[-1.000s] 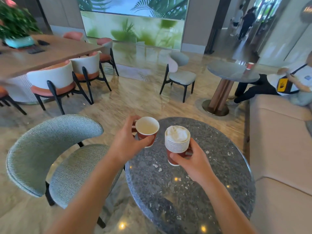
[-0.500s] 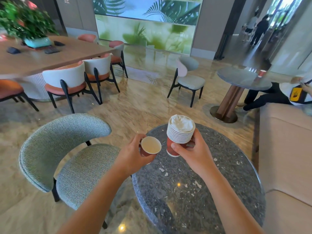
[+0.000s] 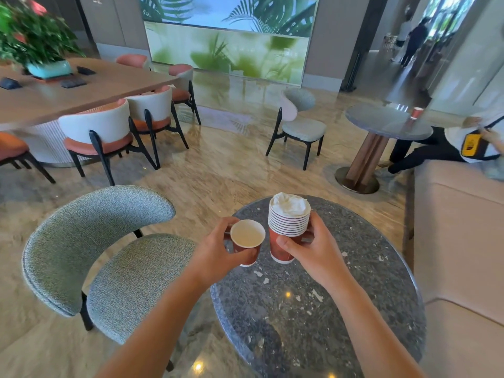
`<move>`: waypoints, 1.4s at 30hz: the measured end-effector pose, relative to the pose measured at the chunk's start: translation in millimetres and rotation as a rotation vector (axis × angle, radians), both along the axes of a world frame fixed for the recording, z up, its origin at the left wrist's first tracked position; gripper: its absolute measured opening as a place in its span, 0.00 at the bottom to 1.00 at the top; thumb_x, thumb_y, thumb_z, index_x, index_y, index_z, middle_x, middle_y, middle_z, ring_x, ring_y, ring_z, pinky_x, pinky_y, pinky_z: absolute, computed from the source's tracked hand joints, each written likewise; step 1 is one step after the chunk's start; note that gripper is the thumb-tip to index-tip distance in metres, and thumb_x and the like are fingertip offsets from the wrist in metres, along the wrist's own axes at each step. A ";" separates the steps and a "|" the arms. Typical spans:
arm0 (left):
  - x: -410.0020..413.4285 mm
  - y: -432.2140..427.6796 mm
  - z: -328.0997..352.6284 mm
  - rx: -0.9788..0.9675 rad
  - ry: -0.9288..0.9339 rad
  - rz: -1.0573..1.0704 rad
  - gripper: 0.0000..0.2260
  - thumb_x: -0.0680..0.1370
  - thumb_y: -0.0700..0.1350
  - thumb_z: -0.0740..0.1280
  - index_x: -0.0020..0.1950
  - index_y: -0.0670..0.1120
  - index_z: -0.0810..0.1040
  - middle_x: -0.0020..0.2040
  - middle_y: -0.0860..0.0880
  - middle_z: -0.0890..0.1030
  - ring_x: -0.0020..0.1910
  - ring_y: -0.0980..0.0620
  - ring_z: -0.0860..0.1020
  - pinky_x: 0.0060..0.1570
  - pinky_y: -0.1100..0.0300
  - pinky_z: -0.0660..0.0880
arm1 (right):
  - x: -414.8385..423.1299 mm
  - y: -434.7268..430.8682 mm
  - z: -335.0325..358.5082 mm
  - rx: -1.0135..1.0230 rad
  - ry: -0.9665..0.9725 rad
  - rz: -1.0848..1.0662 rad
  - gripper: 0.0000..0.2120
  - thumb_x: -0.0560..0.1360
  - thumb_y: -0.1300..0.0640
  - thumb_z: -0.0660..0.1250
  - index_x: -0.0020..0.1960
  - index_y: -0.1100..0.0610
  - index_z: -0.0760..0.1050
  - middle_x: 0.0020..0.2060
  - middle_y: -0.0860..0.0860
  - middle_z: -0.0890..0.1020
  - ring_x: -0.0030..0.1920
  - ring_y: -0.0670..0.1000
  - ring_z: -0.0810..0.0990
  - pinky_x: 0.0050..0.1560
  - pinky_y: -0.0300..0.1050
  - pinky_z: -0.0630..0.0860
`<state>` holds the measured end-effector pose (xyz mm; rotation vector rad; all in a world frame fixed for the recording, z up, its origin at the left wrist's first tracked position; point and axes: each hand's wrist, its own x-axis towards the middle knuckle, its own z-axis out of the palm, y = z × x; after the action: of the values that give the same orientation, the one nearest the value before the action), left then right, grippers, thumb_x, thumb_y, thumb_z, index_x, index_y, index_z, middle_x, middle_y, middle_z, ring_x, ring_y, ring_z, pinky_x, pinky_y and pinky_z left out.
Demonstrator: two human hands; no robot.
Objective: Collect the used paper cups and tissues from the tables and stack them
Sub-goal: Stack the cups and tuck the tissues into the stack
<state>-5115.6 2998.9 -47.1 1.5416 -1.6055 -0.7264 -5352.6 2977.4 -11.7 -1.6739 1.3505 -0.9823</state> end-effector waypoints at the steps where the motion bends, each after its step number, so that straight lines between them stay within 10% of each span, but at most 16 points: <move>1: -0.9 -0.9 0.2 0.000 0.003 -0.002 0.30 0.65 0.60 0.78 0.62 0.59 0.70 0.55 0.63 0.79 0.55 0.67 0.76 0.50 0.68 0.74 | -1.0 0.8 -0.7 0.002 -0.007 -0.008 0.31 0.66 0.39 0.80 0.65 0.39 0.71 0.57 0.39 0.83 0.56 0.41 0.83 0.60 0.51 0.82; 13: -32.4 0.2 -9.8 0.061 -0.056 -0.077 0.27 0.67 0.56 0.79 0.62 0.58 0.71 0.53 0.63 0.79 0.53 0.68 0.76 0.47 0.70 0.72 | 3.9 0.2 5.6 -0.033 -0.177 -0.006 0.32 0.71 0.55 0.81 0.68 0.40 0.69 0.59 0.43 0.83 0.57 0.42 0.85 0.55 0.43 0.84; 24: -42.3 -2.2 3.8 0.006 0.182 -0.083 0.30 0.66 0.49 0.81 0.65 0.54 0.73 0.54 0.59 0.82 0.53 0.59 0.81 0.55 0.54 0.79 | 11.0 7.0 -9.3 0.064 0.017 0.094 0.35 0.69 0.40 0.79 0.70 0.33 0.65 0.65 0.31 0.76 0.68 0.37 0.75 0.71 0.49 0.73; 42: -24.4 6.1 35.7 -0.040 0.234 0.154 0.29 0.67 0.50 0.80 0.65 0.53 0.73 0.55 0.57 0.82 0.54 0.61 0.80 0.51 0.62 0.79 | 11.4 -10.8 -16.2 0.090 0.043 0.213 0.36 0.69 0.40 0.77 0.73 0.41 0.68 0.65 0.36 0.78 0.66 0.37 0.76 0.71 0.52 0.74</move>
<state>-5140.1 3004.9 -11.4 1.4743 -1.3074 -0.7538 -5341.2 2966.6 -27.9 -1.7377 1.1967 -0.7558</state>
